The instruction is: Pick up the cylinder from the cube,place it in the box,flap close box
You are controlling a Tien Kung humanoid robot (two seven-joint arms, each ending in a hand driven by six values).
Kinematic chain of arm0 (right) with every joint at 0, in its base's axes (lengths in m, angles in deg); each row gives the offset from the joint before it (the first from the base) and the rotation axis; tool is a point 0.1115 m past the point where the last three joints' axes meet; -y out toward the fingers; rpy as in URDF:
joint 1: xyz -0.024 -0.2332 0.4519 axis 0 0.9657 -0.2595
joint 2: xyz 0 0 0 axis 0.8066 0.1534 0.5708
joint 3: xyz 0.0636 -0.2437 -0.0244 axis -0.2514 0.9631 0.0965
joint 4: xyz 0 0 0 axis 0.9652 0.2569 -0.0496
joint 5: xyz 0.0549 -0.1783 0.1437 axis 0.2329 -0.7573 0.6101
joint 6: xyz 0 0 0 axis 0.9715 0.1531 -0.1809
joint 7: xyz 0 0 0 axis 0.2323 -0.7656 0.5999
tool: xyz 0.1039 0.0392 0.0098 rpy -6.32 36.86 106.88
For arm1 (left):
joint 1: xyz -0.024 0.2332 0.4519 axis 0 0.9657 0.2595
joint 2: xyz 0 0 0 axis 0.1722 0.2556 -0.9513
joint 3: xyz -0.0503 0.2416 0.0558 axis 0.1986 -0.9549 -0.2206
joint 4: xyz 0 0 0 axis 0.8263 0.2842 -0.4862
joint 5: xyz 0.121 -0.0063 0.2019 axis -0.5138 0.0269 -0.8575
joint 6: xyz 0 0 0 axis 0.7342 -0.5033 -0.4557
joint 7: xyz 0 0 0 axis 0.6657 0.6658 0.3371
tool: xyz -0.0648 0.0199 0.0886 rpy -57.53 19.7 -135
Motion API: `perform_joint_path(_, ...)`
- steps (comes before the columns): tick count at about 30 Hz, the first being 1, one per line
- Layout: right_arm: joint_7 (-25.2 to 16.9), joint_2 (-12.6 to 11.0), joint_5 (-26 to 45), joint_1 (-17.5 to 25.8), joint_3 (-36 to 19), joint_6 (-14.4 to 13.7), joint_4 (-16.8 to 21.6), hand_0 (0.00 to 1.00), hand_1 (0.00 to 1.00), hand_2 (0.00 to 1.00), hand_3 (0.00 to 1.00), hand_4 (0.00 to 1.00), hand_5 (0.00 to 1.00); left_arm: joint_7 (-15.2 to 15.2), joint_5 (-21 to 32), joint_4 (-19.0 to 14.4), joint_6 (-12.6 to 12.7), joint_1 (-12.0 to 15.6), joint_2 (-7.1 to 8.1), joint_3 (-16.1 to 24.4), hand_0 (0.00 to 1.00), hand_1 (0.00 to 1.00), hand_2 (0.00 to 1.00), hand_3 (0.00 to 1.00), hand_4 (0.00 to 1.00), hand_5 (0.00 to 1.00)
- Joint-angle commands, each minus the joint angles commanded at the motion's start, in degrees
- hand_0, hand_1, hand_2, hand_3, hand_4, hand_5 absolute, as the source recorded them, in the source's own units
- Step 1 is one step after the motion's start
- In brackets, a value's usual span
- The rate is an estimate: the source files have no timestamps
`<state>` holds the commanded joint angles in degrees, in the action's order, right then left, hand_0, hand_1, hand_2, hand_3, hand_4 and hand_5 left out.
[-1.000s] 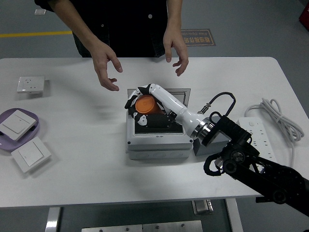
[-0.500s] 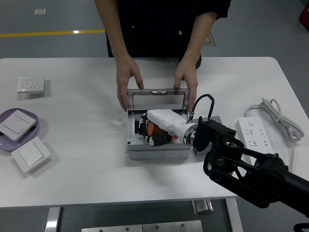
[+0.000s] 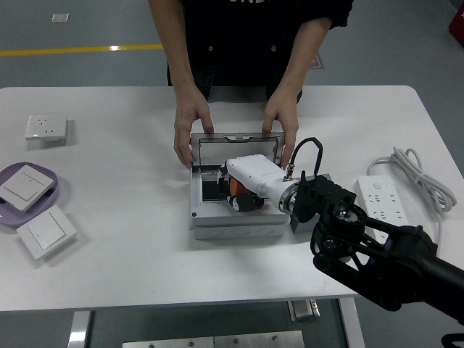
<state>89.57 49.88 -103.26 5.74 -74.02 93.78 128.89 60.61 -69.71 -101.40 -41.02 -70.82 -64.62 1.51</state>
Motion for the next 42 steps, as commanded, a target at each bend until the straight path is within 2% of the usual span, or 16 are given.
perform_joint_path(2, -0.4, -0.1, 0.0, 0.1, -0.1, -0.3, -0.2, 0.7, 0.64, 0.635, 0.669, 0.508, 0.028, 0.0, 0.0, 0.0, 0.0, 0.0, -0.03, 0.0, 0.616, 0.625, 0.62, 0.64, 0.706, 0.168)
perform_joint_path(3, -0.5, -0.1, 0.0, 0.1, -0.1, -0.5, -0.2, 0.746, 0.658, 0.66, 0.681, 0.421, 0.229, 0.0, 0.0, 0.0, 0.0, 0.0, -0.03, -0.1, 0.616, 0.625, 0.62, 0.641, 0.706, 0.168)
perform_joint_path(8, -1.3, -0.1, -0.9, 0.2, -0.1, -1.8, -0.2, 0.746, 0.658, 0.66, 0.681, 0.421, 0.229, 0.0, -0.1, 0.0, 0.0, 0.0, -0.01, 0.0, 0.616, 0.625, 0.62, 0.641, 0.706, 0.168)
perform_joint_path(9, -1.4, -0.1, -1.1, 0.2, -0.1, -2.0, -0.1, 0.756, 0.659, 0.661, 0.669, 0.58, 0.392, 0.0, -0.1, 0.0, 0.0, 0.0, -0.01, 0.1, 0.616, 0.625, 0.62, 0.64, 0.706, 0.168)
perform_joint_path(14, -2.0, -0.2, -1.4, 0.4, -0.5, -2.8, 0.1, 0.756, 0.659, 0.661, 0.669, 0.58, 0.392, 0.0, -0.2, 0.0, 0.0, 0.0, -0.03, 0.1, 0.616, 0.625, 0.62, 0.64, 0.706, 0.168)
perform_joint_path(15, -2.1, -0.2, -1.4, 0.5, -0.6, -2.9, 0.2, 0.769, 0.67, 0.673, 0.678, 0.693, 0.335, 0.0, -0.2, 0.0, 0.0, 0.0, -0.03, 0.2, 0.616, 0.625, 0.621, 0.64, 0.706, 0.167)
perform_joint_path(20, -3.2, -0.6, 1.5, 1.0, -1.4, -3.7, 0.9, 0.769, 0.67, 0.673, 0.678, 0.693, 0.335, 0.0, -0.5, -0.1, 0.0, 0.0, -0.05, 0.5, 0.616, 0.625, 0.621, 0.64, 0.706, 0.167)
perform_joint_path(21, -3.8, -0.9, 3.2, 1.4, -1.6, -4.2, 1.2, 0.78, 0.672, 0.675, 0.681, 0.736, 0.3, 0.0, -0.7, -0.1, 0.0, 0.0, -0.06, 0.7, 0.616, 0.625, 0.62, 0.64, 0.705, 0.167)
perform_joint_path(25, -7.4, -2.4, 11.4, 3.5, -2.0, -6.0, 2.9, 0.78, 0.672, 0.675, 0.681, 0.736, 0.3, -0.1, -1.5, -0.3, -0.1, -0.1, -0.15, 1.4, 0.616, 0.625, 0.62, 0.64, 0.705, 0.167)
perform_joint_path(32, -12.3, -5.9, 27.2, 5.5, -4.8, -7.0, 10.8, 0.778, 0.671, 0.673, 0.685, 0.758, 0.286, -0.2, -1.6, -0.4, 0.0, 0.0, -0.33, 1.4, 0.616, 0.625, 0.62, 0.641, 0.705, 0.167)
perform_joint_path(33, -12.5, -6.2, 29.1, 5.4, -5.3, -7.1, 11.9, 0.733, 0.651, 0.666, 0.677, 0.761, 0.303, -0.2, -1.6, -0.4, 0.0, -0.1, -0.31, 1.4, 0.616, 0.625, 0.62, 0.641, 0.705, 0.166)
perform_joint_path(37, -12.9, -7.7, 37.6, 3.5, -7.6, -7.4, 16.2, 0.733, 0.651, 0.666, 0.677, 0.761, 0.303, -0.1, -1.8, -0.4, 0.0, -0.2, -0.13, 1.5, 0.616, 0.625, 0.62, 0.641, 0.705, 0.166)
perform_joint_path(42, -12.4, -8.6, 44.4, -0.4, -8.3, -7.2, 15.7, 0.711, 0.637, 0.661, 0.672, 0.756, 0.319, -0.1, -1.7, -0.4, -0.1, -0.3, 0.05, 1.4, 0.616, 0.625, 0.62, 0.64, 0.704, 0.165)
